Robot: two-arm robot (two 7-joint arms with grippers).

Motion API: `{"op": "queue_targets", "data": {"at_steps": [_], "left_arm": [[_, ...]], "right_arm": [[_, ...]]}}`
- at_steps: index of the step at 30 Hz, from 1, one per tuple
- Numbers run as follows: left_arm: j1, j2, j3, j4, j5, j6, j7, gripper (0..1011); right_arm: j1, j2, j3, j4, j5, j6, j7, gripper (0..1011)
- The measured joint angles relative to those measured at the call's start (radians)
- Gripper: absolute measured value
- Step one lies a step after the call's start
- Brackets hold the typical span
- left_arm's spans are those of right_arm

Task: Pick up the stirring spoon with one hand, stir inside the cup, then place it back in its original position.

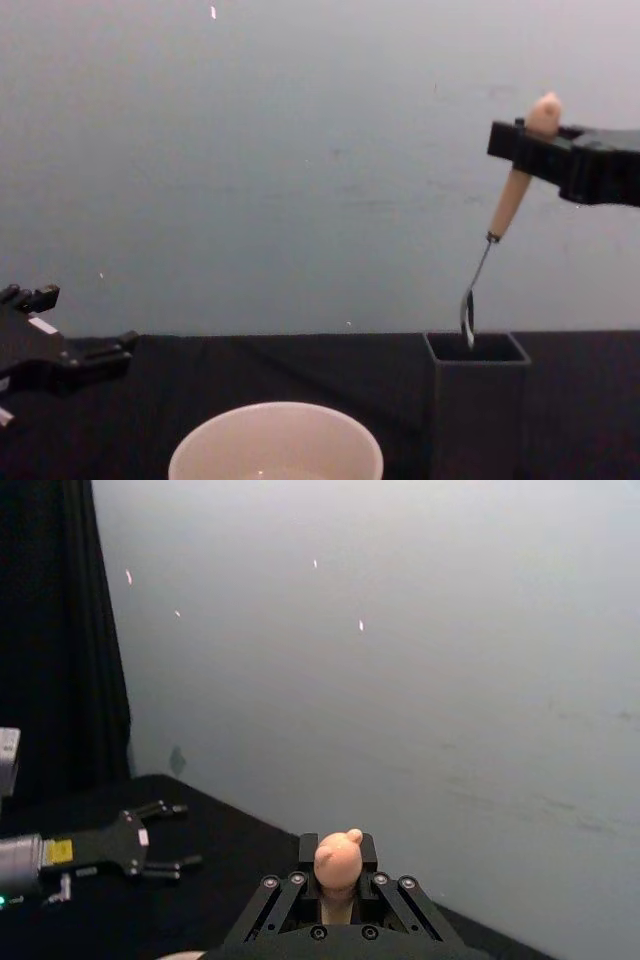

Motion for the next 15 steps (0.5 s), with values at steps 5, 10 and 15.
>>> {"op": "queue_targets", "data": {"at_steps": [5,10,15], "left_arm": [[0.0,0.0,0.0,0.0,0.0,0.0,0.0,1001],[0.0,0.0,0.0,0.0,0.0,0.0,0.0,1001],[0.0,0.0,0.0,0.0,0.0,0.0,0.0,1001]], "right_arm": [[-0.004,-0.006,-0.001,0.014,-0.02,0.011,-0.011,214],[0.0,-0.016,-0.006,0.034,-0.034,0.018,-0.013,213],[0.008,-0.028,-0.015,0.064,-0.05,0.028,-0.014,213]]}}
